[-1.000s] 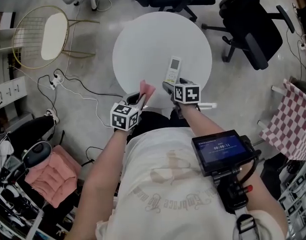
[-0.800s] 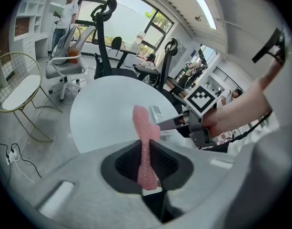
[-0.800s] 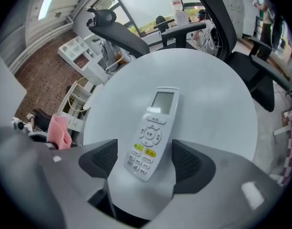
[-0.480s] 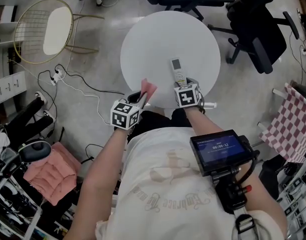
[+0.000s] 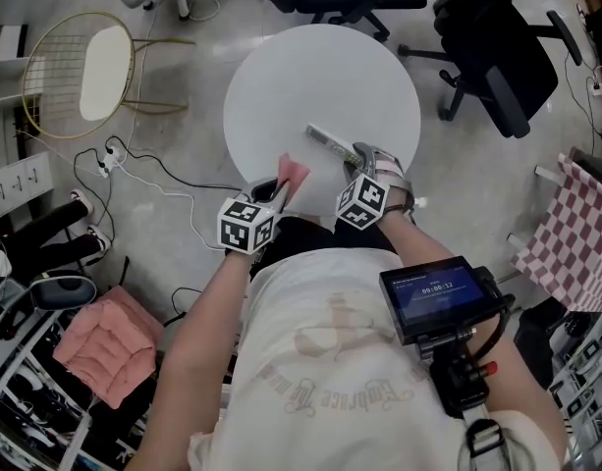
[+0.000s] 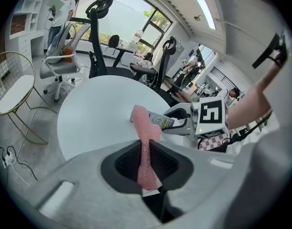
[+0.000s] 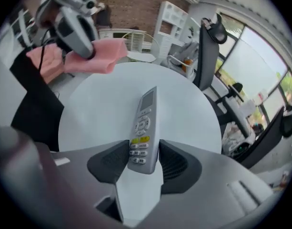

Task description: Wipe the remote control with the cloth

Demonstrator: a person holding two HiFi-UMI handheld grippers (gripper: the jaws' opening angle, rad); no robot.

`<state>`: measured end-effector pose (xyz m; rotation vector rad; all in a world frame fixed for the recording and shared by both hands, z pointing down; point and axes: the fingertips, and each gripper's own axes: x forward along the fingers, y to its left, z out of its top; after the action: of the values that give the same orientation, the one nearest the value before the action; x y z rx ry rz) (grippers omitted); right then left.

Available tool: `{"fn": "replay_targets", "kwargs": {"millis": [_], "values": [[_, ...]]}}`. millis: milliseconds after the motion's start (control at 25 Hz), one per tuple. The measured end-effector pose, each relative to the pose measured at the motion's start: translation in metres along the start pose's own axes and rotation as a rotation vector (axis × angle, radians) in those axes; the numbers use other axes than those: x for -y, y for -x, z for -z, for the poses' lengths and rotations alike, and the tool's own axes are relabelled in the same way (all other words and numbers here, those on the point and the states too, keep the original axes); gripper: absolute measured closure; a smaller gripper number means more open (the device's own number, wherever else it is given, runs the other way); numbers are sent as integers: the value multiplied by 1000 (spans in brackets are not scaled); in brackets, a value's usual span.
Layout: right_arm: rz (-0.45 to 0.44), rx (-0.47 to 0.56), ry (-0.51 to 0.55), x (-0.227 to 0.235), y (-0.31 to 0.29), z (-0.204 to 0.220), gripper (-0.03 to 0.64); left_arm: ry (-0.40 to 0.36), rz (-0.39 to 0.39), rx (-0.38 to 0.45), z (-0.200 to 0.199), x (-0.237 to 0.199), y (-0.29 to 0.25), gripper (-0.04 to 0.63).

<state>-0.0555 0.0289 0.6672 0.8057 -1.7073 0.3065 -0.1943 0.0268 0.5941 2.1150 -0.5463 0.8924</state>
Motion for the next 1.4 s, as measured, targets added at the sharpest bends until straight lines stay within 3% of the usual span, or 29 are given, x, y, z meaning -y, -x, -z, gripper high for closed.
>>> {"fn": "replay_targets", "kwargs": {"millis": [240,400,520,680,880,1160,1400], "values": [[96,57,404,-2,10,7,415,-12,3,23,-22,15,-10,561],[215,86,582,14,20,16,416,-26,-31,13,-55,29,-27,560],[299,85,567,39,25,12,416,-66,-27,9,-82,36,-39,560],[323,108,589,54,23,12,413,-82,-18,-39,-94,45,-57,560],[231,129,614,20,17,35,402,-54,-29,-119,-72,55,-72,560],[244,108,617,20,19,33,407,-21,-22,-233,-21,46,-75,561],[115,86,691,11,15,53,405,-6,-11,-269,1,50,-81,561]]}}
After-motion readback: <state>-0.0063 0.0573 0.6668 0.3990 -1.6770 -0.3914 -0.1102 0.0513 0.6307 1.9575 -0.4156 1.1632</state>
